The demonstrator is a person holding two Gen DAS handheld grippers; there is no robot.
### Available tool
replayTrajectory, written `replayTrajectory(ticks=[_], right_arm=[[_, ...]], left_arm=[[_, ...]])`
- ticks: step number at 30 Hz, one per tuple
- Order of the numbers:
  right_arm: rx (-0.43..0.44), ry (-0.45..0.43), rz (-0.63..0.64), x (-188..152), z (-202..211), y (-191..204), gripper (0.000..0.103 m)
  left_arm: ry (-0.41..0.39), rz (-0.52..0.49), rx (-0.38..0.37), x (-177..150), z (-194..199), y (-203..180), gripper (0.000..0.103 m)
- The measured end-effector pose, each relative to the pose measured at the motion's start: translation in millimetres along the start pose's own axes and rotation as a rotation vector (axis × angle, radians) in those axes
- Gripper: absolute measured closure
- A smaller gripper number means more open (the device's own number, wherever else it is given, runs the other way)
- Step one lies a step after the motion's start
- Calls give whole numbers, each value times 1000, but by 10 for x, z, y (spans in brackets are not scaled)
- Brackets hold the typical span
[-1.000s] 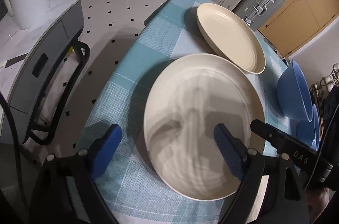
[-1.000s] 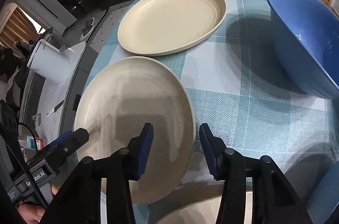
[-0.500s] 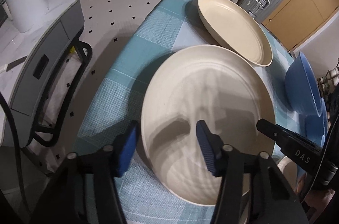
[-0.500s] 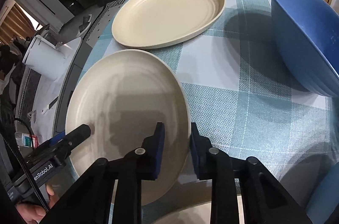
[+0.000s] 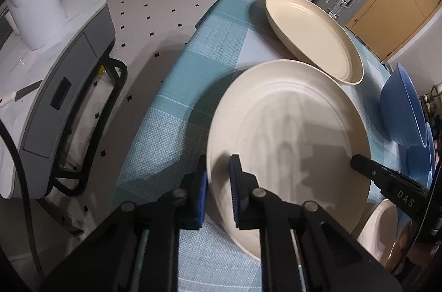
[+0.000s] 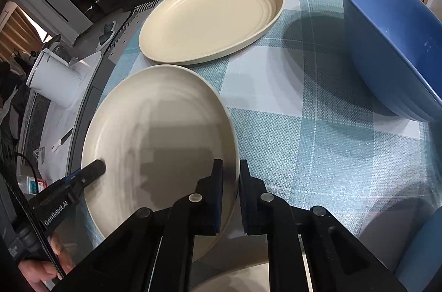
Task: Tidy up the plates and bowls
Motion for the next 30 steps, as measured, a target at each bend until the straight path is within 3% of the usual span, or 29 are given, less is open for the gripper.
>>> replayTrajectory(ticks=[21, 30], right_arm=[[21, -27, -7, -34, 181, -75, 94], [1, -67, -7, -108, 585, -73, 94]], left_arm=[[-61, -29, 17, -31, 198, -93, 93], [-94, -53, -7, -102, 548, -246, 92]])
Point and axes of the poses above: each gripper's, at about its wrist camera, not at the fingertips, and z roughly against the way its jaws point, y to its left, x to its top, the point moved 1 cm from there along -z, roughly the way its jaws point, and after that the axes turned 8 degrees about -y, right-handed, at the moved point
